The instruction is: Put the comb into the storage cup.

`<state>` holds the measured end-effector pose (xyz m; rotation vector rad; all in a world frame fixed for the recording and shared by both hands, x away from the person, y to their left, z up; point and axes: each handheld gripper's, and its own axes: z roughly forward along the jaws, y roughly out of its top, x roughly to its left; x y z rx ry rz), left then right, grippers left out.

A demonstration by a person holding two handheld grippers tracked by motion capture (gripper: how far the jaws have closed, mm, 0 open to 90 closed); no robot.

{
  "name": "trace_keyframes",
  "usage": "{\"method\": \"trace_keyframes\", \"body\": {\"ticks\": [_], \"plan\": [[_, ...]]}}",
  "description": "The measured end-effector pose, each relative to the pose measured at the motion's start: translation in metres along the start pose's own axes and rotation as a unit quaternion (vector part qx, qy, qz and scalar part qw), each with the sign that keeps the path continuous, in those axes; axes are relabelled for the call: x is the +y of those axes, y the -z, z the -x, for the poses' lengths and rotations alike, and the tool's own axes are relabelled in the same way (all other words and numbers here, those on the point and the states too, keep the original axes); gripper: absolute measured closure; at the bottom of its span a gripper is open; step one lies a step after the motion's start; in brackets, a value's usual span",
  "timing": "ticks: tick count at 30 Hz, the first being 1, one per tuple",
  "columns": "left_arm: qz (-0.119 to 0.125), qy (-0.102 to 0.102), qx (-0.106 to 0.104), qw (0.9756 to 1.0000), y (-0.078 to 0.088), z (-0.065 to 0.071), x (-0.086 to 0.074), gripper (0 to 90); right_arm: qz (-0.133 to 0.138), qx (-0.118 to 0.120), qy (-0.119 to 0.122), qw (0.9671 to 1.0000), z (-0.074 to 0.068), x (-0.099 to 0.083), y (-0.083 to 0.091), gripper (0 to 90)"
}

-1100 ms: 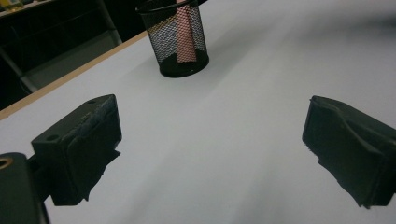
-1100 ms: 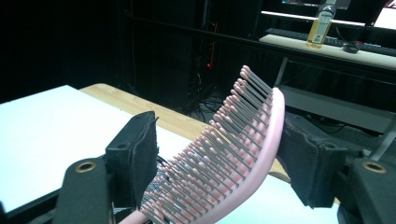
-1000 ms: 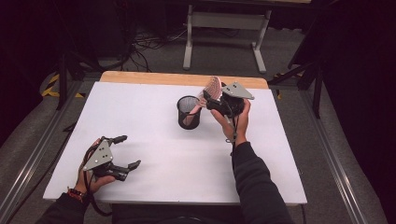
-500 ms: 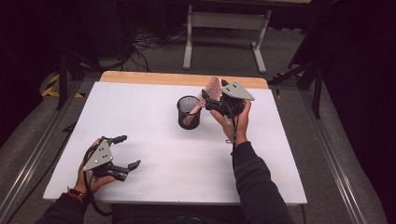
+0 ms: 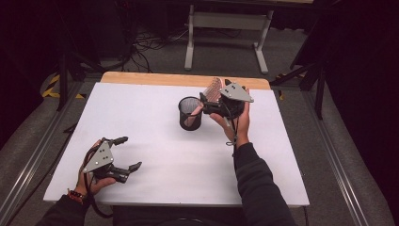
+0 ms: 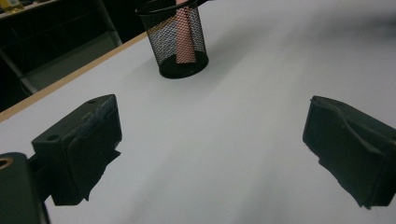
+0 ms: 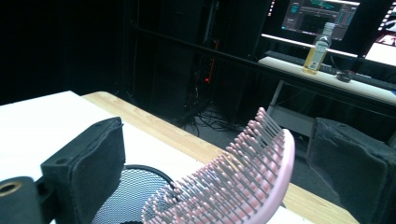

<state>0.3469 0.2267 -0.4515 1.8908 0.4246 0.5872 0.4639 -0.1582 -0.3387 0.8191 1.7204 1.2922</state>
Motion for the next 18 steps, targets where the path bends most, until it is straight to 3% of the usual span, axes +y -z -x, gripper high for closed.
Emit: {"method": "trace_keyframes", "body": {"ticks": [11,18], "plan": [[0.001,0.001,-0.001,1.0000,0.001,-0.001,0.000,5.4,0.012,0.018,0.005,0.9998,-0.003,0.005,0.006,2.6],[0.003,0.001,0.001,1.0000,0.002,0.000,0.001,5.5,0.013,0.018,0.014,0.9997,-0.003,0.008,0.014,2.5]]}}
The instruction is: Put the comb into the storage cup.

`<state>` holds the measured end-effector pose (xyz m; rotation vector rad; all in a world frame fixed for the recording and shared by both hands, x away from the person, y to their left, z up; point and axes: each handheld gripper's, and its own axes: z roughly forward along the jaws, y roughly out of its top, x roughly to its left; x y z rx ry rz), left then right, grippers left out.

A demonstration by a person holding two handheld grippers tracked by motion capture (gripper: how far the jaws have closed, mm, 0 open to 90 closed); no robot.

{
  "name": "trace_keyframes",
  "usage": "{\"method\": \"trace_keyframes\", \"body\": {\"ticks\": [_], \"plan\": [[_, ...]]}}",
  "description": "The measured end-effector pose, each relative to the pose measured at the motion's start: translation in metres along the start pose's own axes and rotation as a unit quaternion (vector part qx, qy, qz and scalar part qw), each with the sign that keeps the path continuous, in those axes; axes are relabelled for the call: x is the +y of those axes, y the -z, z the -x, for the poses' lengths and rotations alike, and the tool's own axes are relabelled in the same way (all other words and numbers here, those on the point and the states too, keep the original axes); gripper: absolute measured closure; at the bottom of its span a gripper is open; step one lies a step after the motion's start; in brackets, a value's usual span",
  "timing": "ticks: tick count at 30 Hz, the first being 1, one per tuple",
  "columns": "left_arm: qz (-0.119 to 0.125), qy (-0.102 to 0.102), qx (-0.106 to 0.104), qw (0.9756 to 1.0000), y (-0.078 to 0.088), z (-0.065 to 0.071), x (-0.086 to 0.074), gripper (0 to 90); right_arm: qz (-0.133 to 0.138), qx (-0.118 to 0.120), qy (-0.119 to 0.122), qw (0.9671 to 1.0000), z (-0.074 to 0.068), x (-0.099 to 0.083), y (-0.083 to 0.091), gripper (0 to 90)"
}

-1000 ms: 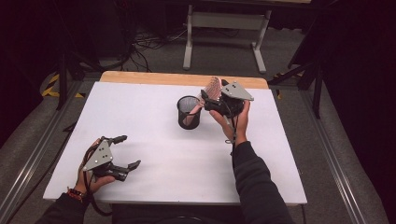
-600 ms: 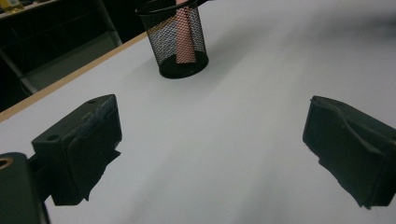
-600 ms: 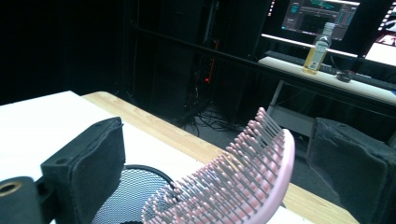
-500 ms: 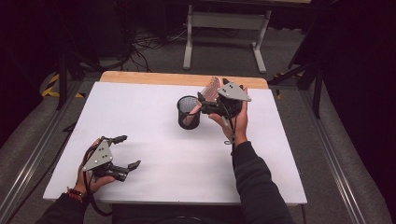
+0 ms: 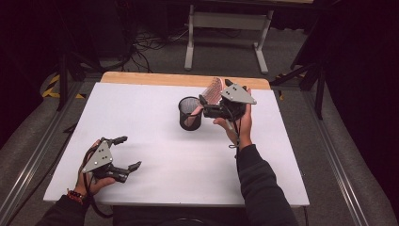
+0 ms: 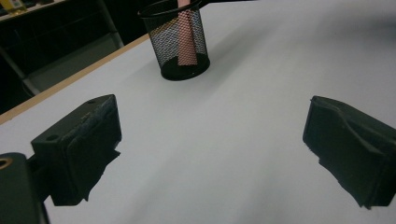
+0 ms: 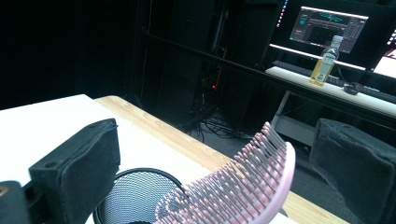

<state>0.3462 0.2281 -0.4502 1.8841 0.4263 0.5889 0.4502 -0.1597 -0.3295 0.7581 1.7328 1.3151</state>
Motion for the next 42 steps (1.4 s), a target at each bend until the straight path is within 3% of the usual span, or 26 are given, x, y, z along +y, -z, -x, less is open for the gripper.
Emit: {"method": "trace_keyframes", "body": {"ticks": [21,24,33,42], "plan": [[-0.002,-0.001,0.003,1.0000,0.000,-0.001,0.000,5.4,0.003,0.012,0.013,0.9998,0.001,0.002,0.022,3.0],[-0.001,0.000,0.003,1.0000,0.001,-0.001,0.000,5.5,-0.003,0.027,0.018,0.9995,0.000,0.000,0.026,3.2],[-0.003,-0.001,0.004,1.0000,0.000,-0.001,0.000,5.4,-0.017,0.039,0.035,0.9985,-0.002,-0.007,0.036,3.6],[-0.006,-0.002,0.001,1.0000,-0.001,0.000,-0.001,5.4,-0.009,0.029,0.037,0.9989,-0.005,-0.016,0.047,4.0]]}}
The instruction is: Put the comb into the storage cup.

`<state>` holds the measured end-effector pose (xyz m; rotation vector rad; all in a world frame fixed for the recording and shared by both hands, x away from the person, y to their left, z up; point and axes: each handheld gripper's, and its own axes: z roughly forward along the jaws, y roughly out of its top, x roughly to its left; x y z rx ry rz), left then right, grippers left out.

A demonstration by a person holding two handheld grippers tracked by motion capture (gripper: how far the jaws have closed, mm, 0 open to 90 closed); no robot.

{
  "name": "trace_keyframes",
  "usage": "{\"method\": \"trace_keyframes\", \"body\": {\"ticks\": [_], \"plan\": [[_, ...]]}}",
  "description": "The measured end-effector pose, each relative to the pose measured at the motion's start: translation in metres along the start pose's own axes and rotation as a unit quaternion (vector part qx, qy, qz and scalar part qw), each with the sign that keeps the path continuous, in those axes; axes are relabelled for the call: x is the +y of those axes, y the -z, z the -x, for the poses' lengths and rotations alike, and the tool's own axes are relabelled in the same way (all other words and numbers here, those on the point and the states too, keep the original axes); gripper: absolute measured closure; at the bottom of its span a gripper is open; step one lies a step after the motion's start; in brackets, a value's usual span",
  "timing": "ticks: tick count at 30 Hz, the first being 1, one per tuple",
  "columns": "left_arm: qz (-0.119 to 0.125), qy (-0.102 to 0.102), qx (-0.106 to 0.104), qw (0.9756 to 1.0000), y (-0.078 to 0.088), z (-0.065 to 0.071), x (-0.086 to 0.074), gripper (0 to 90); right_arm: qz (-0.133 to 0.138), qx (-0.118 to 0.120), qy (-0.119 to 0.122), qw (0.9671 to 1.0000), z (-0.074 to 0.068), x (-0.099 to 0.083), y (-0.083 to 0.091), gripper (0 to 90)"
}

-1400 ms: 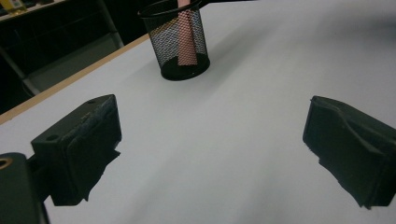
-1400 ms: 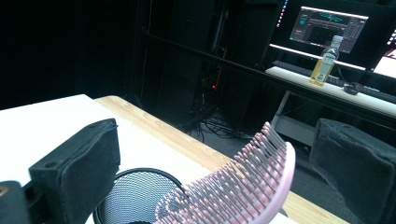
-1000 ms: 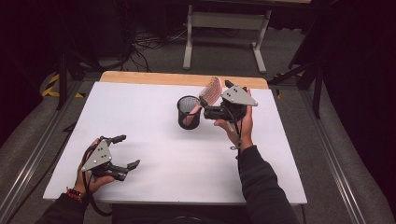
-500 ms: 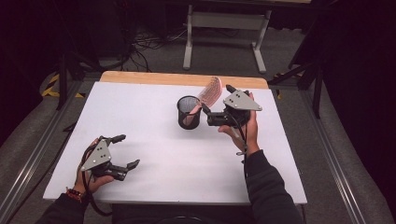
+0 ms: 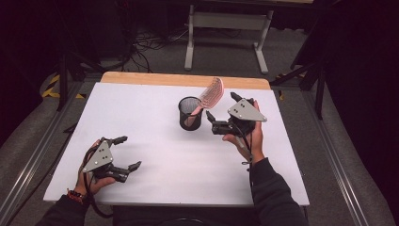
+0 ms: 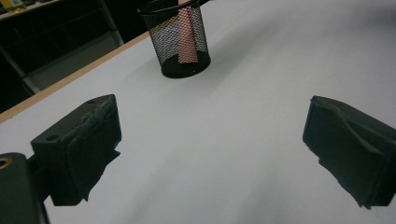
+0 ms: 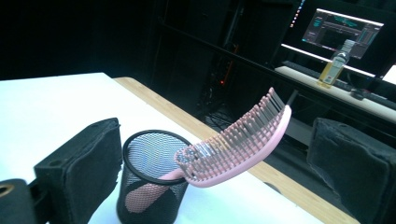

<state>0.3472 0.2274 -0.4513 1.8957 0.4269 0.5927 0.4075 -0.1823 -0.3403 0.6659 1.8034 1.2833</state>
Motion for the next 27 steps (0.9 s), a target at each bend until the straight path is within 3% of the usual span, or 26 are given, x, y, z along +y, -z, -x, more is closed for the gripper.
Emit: {"method": "trace_keyframes", "body": {"ticks": [20,24,27], "plan": [[-0.004,0.001,-0.003,1.0000,-0.001,0.000,0.000,5.3,-0.005,0.024,0.016,0.9996,-0.011,-0.012,0.023,3.9],[-0.003,-0.001,-0.001,1.0000,-0.001,0.001,0.000,5.3,-0.010,0.020,0.031,0.9993,-0.014,-0.017,0.026,3.9],[-0.005,0.000,-0.002,1.0000,-0.002,0.000,0.000,5.3,-0.010,0.022,0.028,0.9993,-0.015,-0.023,0.029,3.9]]}}
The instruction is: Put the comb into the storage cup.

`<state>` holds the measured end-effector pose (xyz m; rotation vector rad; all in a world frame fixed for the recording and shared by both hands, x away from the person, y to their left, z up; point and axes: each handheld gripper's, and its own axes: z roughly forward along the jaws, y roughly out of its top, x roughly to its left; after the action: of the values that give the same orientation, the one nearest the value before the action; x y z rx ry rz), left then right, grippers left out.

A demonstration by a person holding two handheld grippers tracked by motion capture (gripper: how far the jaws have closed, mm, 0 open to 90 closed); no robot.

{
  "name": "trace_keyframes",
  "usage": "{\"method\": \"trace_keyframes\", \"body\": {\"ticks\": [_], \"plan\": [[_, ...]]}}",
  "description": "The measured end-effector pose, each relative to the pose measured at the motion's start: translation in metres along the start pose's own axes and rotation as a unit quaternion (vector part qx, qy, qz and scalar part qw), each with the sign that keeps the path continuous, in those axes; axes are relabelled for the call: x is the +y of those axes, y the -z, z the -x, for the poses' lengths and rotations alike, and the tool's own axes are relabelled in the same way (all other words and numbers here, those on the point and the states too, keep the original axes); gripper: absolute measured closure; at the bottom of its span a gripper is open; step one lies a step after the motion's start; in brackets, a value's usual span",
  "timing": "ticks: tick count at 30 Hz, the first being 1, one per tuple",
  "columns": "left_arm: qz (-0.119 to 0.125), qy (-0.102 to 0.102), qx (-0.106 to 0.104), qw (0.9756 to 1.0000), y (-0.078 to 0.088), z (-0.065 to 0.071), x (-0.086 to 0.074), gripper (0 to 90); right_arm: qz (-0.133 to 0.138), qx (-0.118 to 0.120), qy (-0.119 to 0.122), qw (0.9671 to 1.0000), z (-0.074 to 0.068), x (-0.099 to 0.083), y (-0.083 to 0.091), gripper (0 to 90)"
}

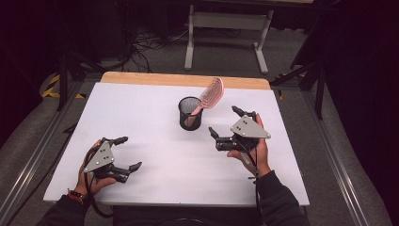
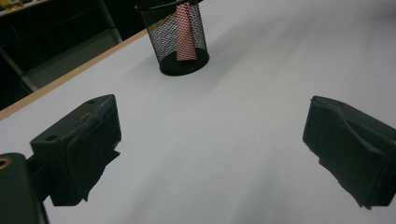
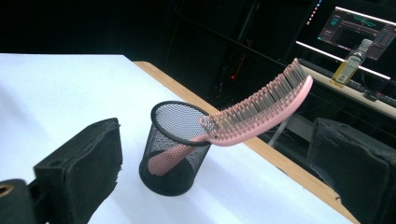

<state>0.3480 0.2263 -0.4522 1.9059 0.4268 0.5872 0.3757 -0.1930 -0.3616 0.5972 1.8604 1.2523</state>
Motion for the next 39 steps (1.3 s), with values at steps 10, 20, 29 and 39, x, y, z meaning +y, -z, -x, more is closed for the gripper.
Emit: {"method": "trace_keyframes", "body": {"ticks": [10,20,29,39], "plan": [[0.001,0.002,0.001,1.0000,0.000,0.000,0.000,5.4,-0.010,0.005,0.000,0.9999,-0.004,-0.018,0.010,3.9],[0.000,0.000,0.000,1.0000,0.000,0.000,0.000,5.3,-0.019,0.012,0.006,0.9997,-0.004,-0.028,0.024,3.9],[0.003,-0.002,0.003,1.0000,0.001,0.000,0.000,5.5,-0.031,0.015,0.006,0.9994,-0.010,-0.041,0.036,3.9],[0.004,-0.003,0.002,1.0000,0.002,0.001,0.001,5.5,-0.038,0.012,0.000,0.9992,-0.023,-0.066,0.043,3.9]]}}
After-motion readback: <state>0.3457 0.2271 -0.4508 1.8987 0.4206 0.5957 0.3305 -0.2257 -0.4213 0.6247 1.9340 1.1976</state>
